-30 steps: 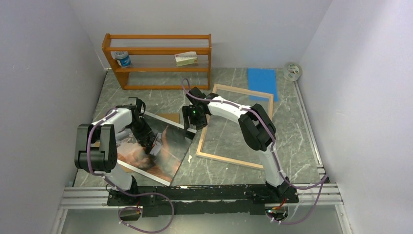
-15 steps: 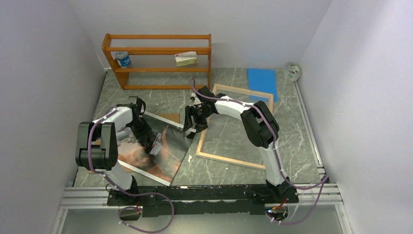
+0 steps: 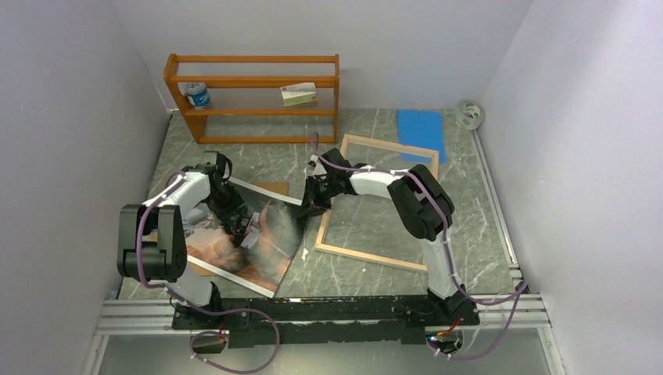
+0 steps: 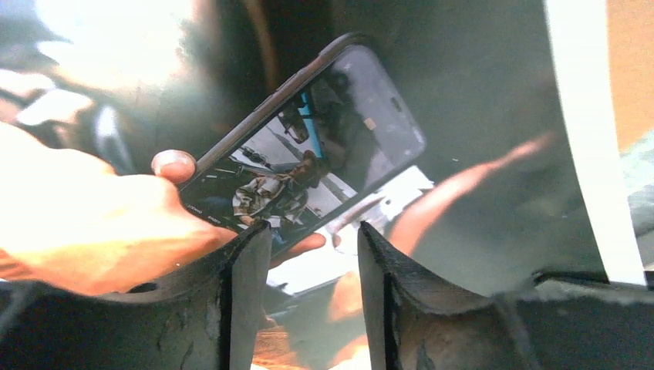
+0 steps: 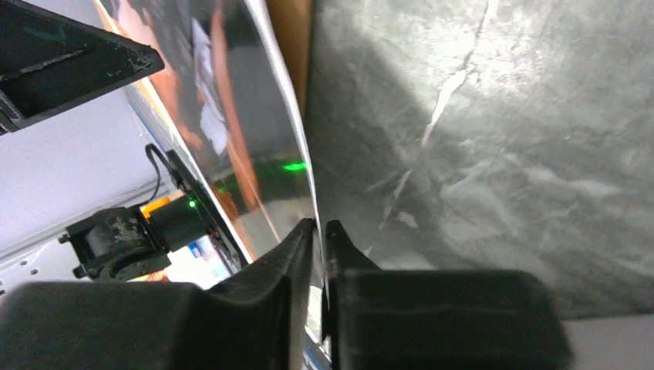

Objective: Put the photo into the frame
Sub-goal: Turn over the photo at the center of the board.

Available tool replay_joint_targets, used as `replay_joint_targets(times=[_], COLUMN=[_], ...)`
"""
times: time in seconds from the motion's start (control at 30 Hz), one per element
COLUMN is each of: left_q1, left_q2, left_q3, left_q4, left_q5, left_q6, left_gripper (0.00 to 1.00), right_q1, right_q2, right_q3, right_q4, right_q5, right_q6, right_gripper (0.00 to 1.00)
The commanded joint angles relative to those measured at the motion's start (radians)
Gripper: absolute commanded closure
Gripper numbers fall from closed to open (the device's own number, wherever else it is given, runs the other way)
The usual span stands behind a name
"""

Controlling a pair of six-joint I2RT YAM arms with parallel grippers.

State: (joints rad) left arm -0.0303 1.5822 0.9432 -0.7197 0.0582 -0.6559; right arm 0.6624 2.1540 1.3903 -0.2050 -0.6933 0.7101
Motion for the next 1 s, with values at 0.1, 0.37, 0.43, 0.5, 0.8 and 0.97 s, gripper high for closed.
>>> replay_joint_targets(times=[0.1, 0.37, 0.43, 0.5, 0.8, 0.97], left_q1=[0.004, 0.086, 0.095, 0.105, 0.137, 0.151], left_q2=[-0.145, -0.137, -0.139, -0.148, -0.129, -0.08], left_q3=[0.196, 0.419, 0.427, 0.417, 0.38, 0.351], left_q4=[-0.086, -0.244, -0.253, -0.241, -0.191, -0.18], left_q5=[-0.046, -0.015, 0.005, 0.026, 0.151, 0.176], left_q6=[-0.027, -0.015, -0.027, -0.041, -0.058, -0.061], left_gripper=[0.23, 0.06, 0.06, 0.06, 0.06, 0.06], right_q1=[0.03, 0.111, 0.143, 0.171, 0.268, 0.308], right_q2=[-0.196, -0.3, -0.318, -0.334, -0.358, -0.38], right_q3=[0.028, 0.094, 0.105, 0.115, 0.151, 0.155], right_q4=[0.049, -0.096, -0.119, -0.136, -0.19, -0.197], right_q5=[0.124, 0.209, 0.25, 0.283, 0.396, 0.463], right_q6=[-0.107, -0.365, -0.401, -0.433, -0.55, -0.598], right_gripper=[1.0, 1.0, 1.0, 1.0, 1.0, 1.0])
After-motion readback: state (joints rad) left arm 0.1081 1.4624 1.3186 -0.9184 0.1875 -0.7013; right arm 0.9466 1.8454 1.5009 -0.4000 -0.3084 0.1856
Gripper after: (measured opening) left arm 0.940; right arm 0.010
